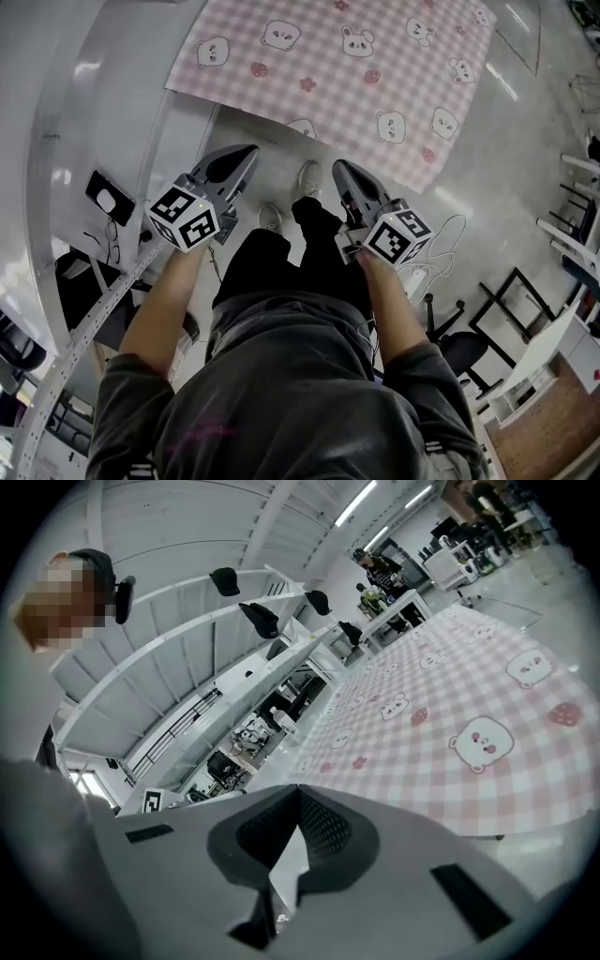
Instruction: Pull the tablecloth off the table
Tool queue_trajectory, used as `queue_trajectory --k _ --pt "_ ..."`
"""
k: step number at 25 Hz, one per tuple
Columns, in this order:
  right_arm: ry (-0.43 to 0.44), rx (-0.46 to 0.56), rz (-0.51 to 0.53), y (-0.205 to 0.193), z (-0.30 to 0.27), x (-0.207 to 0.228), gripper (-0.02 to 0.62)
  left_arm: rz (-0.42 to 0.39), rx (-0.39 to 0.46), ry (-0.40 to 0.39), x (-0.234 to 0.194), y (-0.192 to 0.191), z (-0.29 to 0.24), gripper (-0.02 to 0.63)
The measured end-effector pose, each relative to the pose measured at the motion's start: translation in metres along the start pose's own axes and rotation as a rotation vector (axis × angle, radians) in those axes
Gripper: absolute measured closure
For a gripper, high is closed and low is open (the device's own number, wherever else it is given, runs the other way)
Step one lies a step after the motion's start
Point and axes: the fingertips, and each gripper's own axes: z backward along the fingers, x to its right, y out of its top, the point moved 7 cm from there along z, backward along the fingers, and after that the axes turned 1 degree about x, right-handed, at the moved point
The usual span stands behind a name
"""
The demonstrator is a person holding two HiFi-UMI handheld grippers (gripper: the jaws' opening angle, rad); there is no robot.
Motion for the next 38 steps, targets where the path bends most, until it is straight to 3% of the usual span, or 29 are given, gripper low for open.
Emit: queue_trajectory --k 18,27,34,38 --pt "-0.052 -0.040 -0.162 -0.057 -0.038 0.072 0.591 0.123 -0.061 0.025 -0.079 -0.067 -0.043 0.604" --pt "-0.060 -0.012 -0.287 -0.080 -0.051 0.102 0.584 0.203 -0.071 0.013 -0.110 -0.093 -0.063 0.555" --pt "-0.057 0.037 -0.378 -0.092 -0.060 0.113 0.508 0.281 -0.047 -0.035 -0.124 -0.101 -0.074 0.504" --pt "-0.004 0.102 -0.435 -0.092 -0.064 0.118 0.450 0.349 -0.016 -0.074 -0.132 -0.100 -0.080 0.461"
